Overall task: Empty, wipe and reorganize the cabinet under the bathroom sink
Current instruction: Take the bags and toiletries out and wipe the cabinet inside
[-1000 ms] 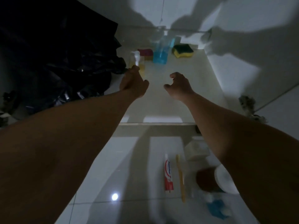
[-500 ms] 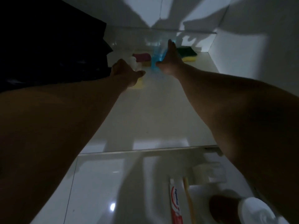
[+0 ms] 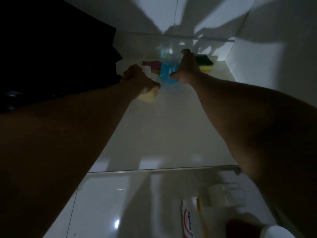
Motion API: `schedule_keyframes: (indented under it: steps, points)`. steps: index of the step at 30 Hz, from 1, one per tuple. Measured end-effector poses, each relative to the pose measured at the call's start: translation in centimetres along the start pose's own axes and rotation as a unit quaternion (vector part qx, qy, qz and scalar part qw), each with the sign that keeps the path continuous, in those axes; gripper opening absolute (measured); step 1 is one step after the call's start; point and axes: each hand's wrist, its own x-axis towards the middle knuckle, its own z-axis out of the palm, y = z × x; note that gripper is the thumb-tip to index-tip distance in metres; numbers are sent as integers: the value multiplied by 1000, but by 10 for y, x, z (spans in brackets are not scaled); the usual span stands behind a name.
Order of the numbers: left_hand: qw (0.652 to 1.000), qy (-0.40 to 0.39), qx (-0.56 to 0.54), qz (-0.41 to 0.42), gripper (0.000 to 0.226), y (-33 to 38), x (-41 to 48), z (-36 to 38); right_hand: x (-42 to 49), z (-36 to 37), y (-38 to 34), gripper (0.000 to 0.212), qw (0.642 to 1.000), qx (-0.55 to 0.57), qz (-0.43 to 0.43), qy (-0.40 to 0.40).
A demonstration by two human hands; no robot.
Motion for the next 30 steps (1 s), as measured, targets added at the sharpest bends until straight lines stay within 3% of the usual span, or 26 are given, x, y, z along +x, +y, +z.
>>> schedule_keyframes:
  steps: [3, 9, 17, 30]
  points:
    - [1000, 11, -12, -12, 76, -2, -10, 1, -14, 2, 0, 97, 1000, 24, 5, 5]
    - [995, -22, -80, -58, 80, -5, -36, 8, -63, -10, 13, 125, 999, 13, 34, -39]
    - [999, -8, -20, -29, 101, -3, -127, 2, -189, -36, 23, 103, 996, 80, 23, -31]
    - [999, -20, -20, -15, 95, -4, -296, -27, -384, -71, 25, 94, 989, 133, 49, -38]
